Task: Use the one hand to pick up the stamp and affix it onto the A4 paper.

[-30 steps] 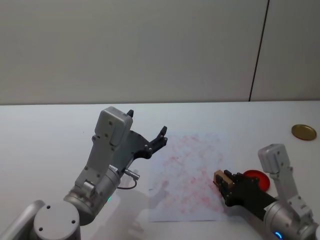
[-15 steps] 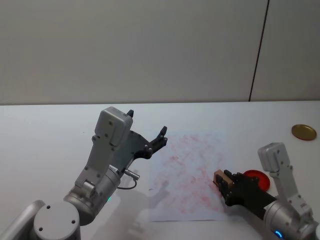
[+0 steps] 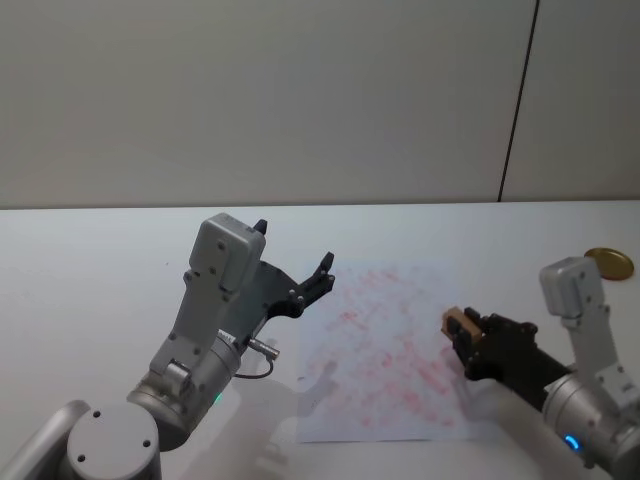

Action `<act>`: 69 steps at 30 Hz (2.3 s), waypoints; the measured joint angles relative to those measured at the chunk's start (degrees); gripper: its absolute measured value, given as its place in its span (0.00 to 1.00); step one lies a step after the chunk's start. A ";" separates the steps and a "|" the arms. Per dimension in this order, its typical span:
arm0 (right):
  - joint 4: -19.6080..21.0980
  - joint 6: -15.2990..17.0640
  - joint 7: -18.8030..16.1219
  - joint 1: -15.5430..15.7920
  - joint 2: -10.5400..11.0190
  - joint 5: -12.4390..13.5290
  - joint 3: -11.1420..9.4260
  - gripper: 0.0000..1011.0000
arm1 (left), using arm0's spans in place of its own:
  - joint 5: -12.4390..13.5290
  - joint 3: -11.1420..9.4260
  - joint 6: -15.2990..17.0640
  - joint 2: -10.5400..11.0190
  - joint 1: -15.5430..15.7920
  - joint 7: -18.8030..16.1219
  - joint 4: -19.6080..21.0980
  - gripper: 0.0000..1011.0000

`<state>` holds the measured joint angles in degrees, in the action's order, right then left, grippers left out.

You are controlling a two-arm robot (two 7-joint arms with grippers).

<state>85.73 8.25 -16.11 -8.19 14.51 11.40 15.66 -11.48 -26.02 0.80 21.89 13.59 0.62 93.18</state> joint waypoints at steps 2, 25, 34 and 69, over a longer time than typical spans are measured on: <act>0.19 -0.04 0.43 -0.10 0.19 0.06 -0.29 0.22 | 0.00 0.00 0.00 0.00 0.00 0.00 0.00 0.98; -1.13 1.97 1.88 -0.34 2.15 1.95 -2.77 0.22 | 0.00 0.00 0.00 0.00 0.00 0.00 0.00 0.98; -1.59 2.72 1.40 -0.36 2.52 2.37 -3.13 0.22 | 0.00 0.00 0.00 0.00 0.00 0.00 0.00 0.98; -3.11 5.56 -0.97 -0.77 3.02 1.61 -3.13 0.32 | 0.00 0.00 0.00 0.00 0.00 0.00 0.00 0.98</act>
<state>82.62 13.81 -17.08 -8.96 17.53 13.02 12.52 -11.48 -26.03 0.79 21.89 13.59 0.62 93.18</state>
